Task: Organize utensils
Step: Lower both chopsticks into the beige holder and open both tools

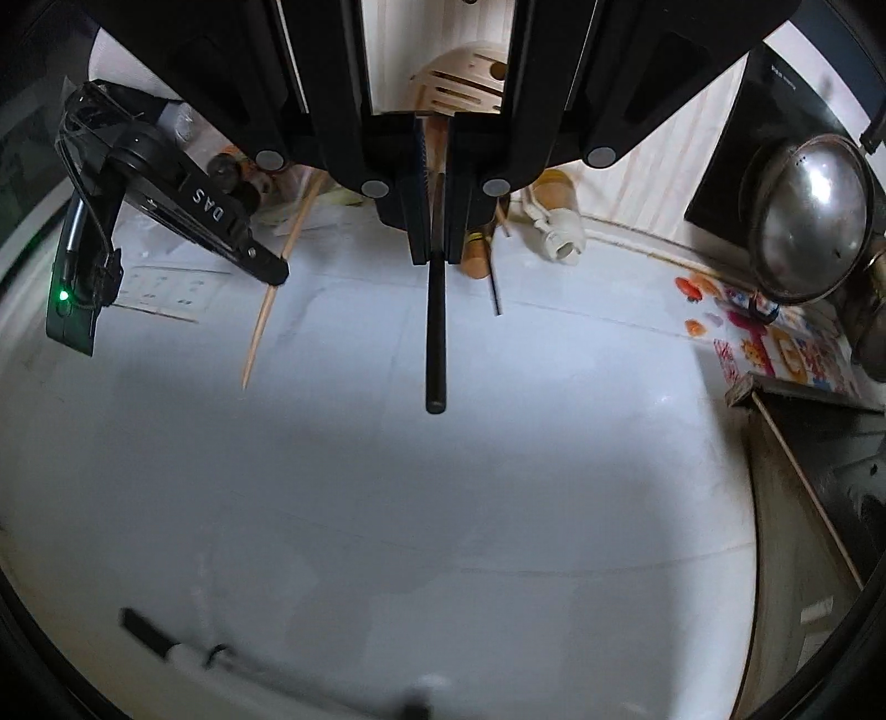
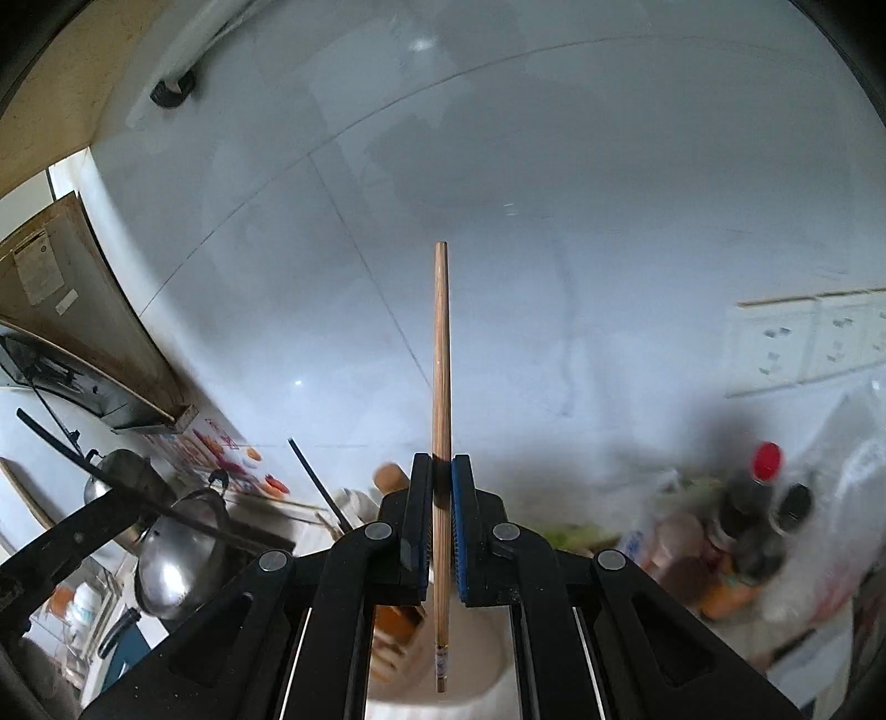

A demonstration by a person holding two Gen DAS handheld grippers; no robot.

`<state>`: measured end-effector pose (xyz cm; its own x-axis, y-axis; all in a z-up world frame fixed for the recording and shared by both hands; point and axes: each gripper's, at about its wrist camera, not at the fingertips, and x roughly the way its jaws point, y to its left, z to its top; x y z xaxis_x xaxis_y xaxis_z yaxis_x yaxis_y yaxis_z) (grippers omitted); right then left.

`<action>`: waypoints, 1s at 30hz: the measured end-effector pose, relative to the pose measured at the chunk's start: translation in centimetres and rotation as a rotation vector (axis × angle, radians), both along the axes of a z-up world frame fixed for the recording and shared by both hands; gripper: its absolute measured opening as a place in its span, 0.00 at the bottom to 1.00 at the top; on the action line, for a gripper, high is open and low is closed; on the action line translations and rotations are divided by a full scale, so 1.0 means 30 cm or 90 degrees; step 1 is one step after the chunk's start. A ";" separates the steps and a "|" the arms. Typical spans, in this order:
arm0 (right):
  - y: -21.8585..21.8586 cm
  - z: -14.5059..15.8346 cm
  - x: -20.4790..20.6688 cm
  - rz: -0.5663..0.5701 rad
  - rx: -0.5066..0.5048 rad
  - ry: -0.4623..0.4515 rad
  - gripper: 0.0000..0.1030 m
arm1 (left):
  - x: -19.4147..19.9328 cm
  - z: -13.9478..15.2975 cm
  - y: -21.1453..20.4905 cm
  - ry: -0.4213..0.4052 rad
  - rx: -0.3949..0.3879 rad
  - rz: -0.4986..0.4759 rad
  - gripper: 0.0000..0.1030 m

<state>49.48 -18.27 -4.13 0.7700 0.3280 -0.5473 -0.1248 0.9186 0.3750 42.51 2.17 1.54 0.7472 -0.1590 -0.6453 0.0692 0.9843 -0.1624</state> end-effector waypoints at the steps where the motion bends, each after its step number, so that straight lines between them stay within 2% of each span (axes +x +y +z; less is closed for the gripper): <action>1: 0.014 -0.006 0.013 0.002 0.001 -0.002 0.06 | 0.011 -0.018 0.002 0.010 0.000 0.001 0.02; 7: 0.102 -0.088 0.115 0.024 0.003 -0.004 0.06 | 0.107 -0.139 0.012 0.082 -0.017 0.001 0.02; 13: 0.144 -0.160 0.144 0.036 0.006 0.000 0.06 | 0.162 -0.243 0.019 0.143 -0.039 -0.007 0.02; 21: 0.185 -0.212 0.152 0.053 -0.015 0.001 0.06 | 0.166 -0.283 0.022 0.173 -0.058 -0.012 0.03; 24: 0.190 -0.219 0.144 0.087 -0.016 0.021 0.07 | 0.157 -0.273 0.037 0.188 -0.077 0.005 0.04; 27: 0.189 -0.213 0.122 0.107 -0.021 0.040 0.08 | 0.143 -0.247 0.045 0.181 -0.069 0.018 0.07; 28: 0.184 -0.208 0.110 0.105 -0.026 0.042 0.15 | 0.131 -0.232 0.050 0.171 -0.064 0.023 0.10; 29: 0.183 -0.203 0.101 0.104 -0.030 0.043 0.21 | 0.123 -0.225 0.055 0.167 -0.057 0.029 0.19; 30: 0.178 -0.196 0.090 0.104 -0.030 0.045 0.34 | 0.115 -0.216 0.061 0.160 -0.049 0.038 0.28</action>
<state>52.17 -12.94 -10.02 0.6682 0.4185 -0.6151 -0.2486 0.9049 0.3456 45.95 3.98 -4.93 0.5744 -0.1750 -0.7996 -0.0409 0.9695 -0.2415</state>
